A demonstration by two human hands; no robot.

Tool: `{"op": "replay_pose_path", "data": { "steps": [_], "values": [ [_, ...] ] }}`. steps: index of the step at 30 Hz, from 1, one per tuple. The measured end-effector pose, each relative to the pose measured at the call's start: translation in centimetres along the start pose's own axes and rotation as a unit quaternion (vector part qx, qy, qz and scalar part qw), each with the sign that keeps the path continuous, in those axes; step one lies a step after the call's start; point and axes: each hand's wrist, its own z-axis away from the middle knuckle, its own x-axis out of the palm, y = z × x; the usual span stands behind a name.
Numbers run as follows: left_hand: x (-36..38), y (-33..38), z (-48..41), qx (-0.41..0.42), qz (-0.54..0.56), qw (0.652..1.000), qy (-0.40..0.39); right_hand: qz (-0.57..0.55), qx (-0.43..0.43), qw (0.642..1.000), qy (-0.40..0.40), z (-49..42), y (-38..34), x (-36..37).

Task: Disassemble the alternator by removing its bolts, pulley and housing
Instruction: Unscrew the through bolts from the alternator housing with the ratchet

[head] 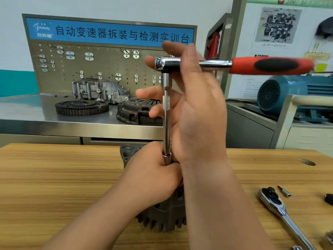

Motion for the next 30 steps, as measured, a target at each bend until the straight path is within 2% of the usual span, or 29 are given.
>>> {"op": "replay_pose_path", "data": {
  "steps": [2, 5, 6, 7, 9, 11, 14, 16, 18, 20, 22, 24, 25, 26, 28, 30],
  "values": [
    [0.0, -0.1, 0.0, 0.003, -0.004, 1.0, 0.004, 0.114, -0.111, 0.987, 0.012, 0.0, 0.0, 0.2],
    [-0.1, 0.1, 0.1, 0.013, -0.039, 0.999, -0.016, 0.266, -0.234, 0.935, 0.026, 0.1, 0.5, 0.2],
    [-0.1, 0.2, 0.1, 0.015, -0.049, 0.999, -0.019, 0.273, -0.232, 0.933, 0.03, 0.1, 0.6, 0.2],
    [-0.1, 0.2, 0.0, 0.016, -0.051, 0.998, -0.02, 0.248, -0.207, 0.946, 0.03, 0.1, 0.5, 0.2],
    [-0.2, 0.1, 0.1, 0.015, -0.03, 0.999, -0.02, 0.132, -0.115, 0.984, 0.022, 0.2, 0.0, 0.2],
    [-0.2, 0.0, 0.1, 0.018, -0.02, 0.999, -0.033, 0.005, -0.029, 0.999, 0.016, 0.0, -0.3, -0.2],
    [-0.3, -0.3, 0.0, 0.025, -0.017, 0.999, -0.043, -0.138, 0.081, 0.987, -0.014, -0.5, -0.6, -0.9],
    [-0.2, -0.2, -0.1, 0.023, -0.01, 0.999, -0.039, -0.173, 0.115, 0.978, -0.035, -0.5, -0.7, -0.9],
    [-0.2, -0.1, 0.0, 0.023, 0.001, 0.999, -0.032, -0.128, 0.088, 0.987, -0.03, -0.3, -0.5, -0.6],
    [-0.1, 0.0, -0.1, 0.015, 0.007, 1.0, -0.024, 0.001, -0.009, 1.0, 0.0, -0.1, -0.4, -0.3],
    [-0.1, 0.0, 0.0, 0.013, -0.004, 1.0, -0.012, 0.167, -0.152, 0.974, 0.026, -0.1, 0.0, -0.2],
    [0.0, 0.2, 0.2, 0.018, -0.011, 1.0, -0.008, 0.274, -0.232, 0.933, 0.032, 0.0, 0.5, -0.1],
    [0.0, 0.3, 0.2, 0.017, -0.014, 1.0, -0.006, 0.277, -0.231, 0.932, 0.034, 0.1, 0.5, 0.0],
    [0.0, 0.2, 0.2, 0.017, -0.018, 1.0, -0.004, 0.244, -0.205, 0.947, 0.032, 0.1, 0.4, 0.1],
    [-0.1, 0.2, 0.1, 0.01, -0.013, 1.0, -0.018, 0.123, -0.121, 0.985, 0.012, 0.1, 0.0, 0.0],
    [-0.2, 0.2, 0.0, 0.008, -0.016, 0.999, -0.041, 0.027, -0.056, 0.998, 0.003, 0.0, -0.4, -0.5]
  ]
}}
